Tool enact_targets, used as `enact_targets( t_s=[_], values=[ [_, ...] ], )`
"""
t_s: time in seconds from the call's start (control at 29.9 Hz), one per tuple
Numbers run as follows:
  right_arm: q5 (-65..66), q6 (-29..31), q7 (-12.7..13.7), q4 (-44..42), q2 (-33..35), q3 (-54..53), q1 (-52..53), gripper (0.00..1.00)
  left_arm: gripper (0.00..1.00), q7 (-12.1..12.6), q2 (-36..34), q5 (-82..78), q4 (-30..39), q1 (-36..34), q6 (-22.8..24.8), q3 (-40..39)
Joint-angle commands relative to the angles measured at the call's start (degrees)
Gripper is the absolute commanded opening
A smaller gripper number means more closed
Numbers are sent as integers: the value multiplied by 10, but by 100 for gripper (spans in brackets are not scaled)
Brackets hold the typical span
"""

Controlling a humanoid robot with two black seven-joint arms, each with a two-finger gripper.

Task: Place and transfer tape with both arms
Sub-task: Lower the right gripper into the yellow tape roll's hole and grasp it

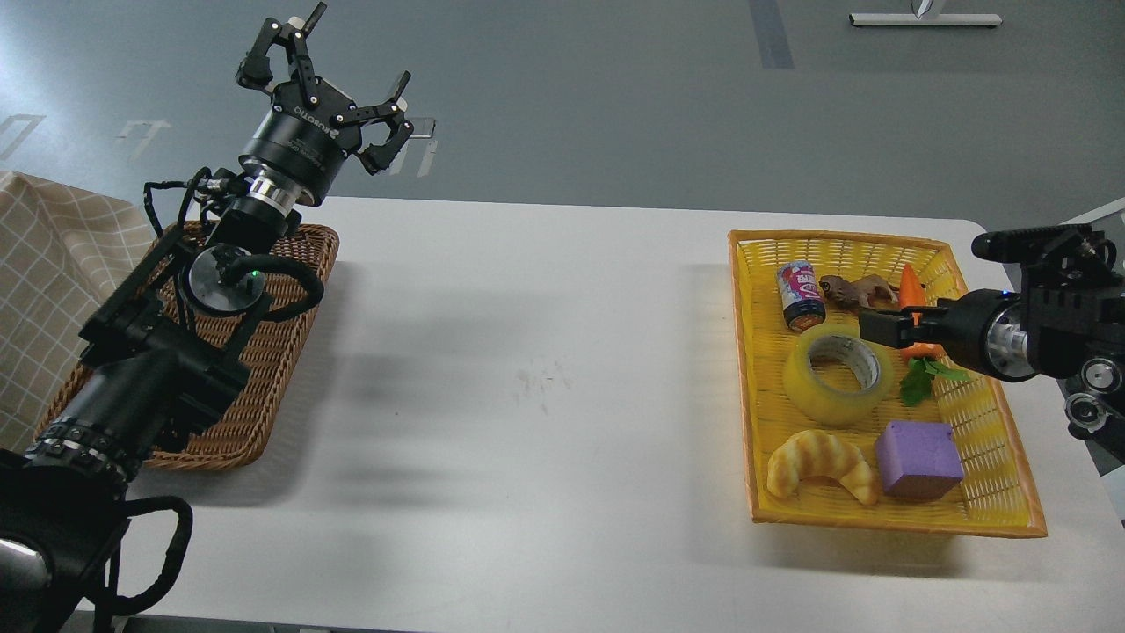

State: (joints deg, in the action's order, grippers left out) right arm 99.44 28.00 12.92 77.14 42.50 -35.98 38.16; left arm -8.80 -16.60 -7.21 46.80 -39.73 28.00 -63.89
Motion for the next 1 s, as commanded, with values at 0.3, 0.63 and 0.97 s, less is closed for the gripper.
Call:
enact_targets(
  t_s=[0.3,0.63,0.97],
  values=[
    [21,0,0,-26,-31,28,2,94,98,-3,-5,0,9,1,0,-1],
    [26,0,0,-38,-38,49,2,82,98,-3,-9,0,9,1,0,-1],
    [26,0,0,-78,-73,52,3,75,98,-4,-9,0,15,0,0,-2]
  ],
)
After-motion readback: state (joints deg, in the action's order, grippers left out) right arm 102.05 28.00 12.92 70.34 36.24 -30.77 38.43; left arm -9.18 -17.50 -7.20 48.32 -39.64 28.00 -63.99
